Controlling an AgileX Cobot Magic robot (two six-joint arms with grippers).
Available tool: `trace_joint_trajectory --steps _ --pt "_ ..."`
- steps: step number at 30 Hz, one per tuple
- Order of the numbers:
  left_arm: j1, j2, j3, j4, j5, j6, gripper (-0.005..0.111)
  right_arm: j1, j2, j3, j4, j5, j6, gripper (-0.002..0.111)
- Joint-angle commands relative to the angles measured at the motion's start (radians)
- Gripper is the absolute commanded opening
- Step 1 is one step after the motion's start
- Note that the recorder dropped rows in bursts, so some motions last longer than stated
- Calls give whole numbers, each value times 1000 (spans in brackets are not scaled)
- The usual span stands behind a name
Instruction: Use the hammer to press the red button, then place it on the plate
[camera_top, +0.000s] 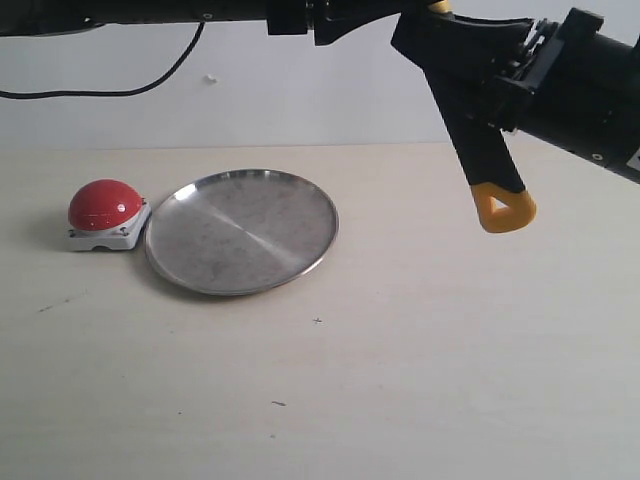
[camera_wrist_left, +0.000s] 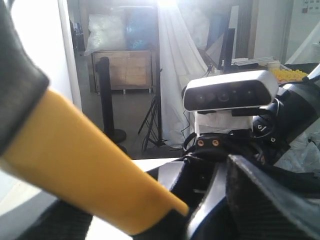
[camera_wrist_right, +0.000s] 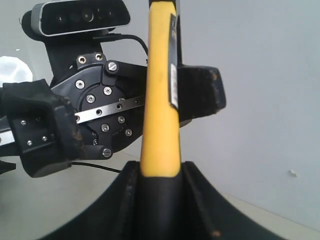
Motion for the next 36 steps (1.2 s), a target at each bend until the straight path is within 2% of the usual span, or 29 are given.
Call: trace_joint_trajectory --steps 1,8,9,11,13,16,22,27,33,36 --pt "-11 -3 -11 -22 3 -7 69 -2 -10 -9 4 -47 -1 0" --pt "-19 0 -11 -22 3 -12 68 -2 -10 -9 13 -47 -1 0" --pt "-19 0 -11 -22 3 -12 66 -2 -10 -9 13 -47 -1 0" --pt "-19 0 -11 -22 3 -12 57 -2 -10 -9 15 -47 -3 0" --pt "-19 0 -11 -22 3 -12 38 -2 -10 -9 16 -47 -9 0" --pt "-19 0 -11 -22 3 -12 -1 -2 -10 -9 19 -47 -10 0" --pt "-19 0 -11 -22 3 -24 0 -2 -10 -9 33 -47 -14 2" --pt "-19 0 -11 -22 3 -25 0 -2 -10 -9 33 -47 -142 23" --pt "-15 0 -11 -22 3 -16 0 -2 -10 -9 44 -47 -202 61" --pt "-2 0 -11 -22 3 -17 0 -2 -10 -9 59 -13 -223 75"
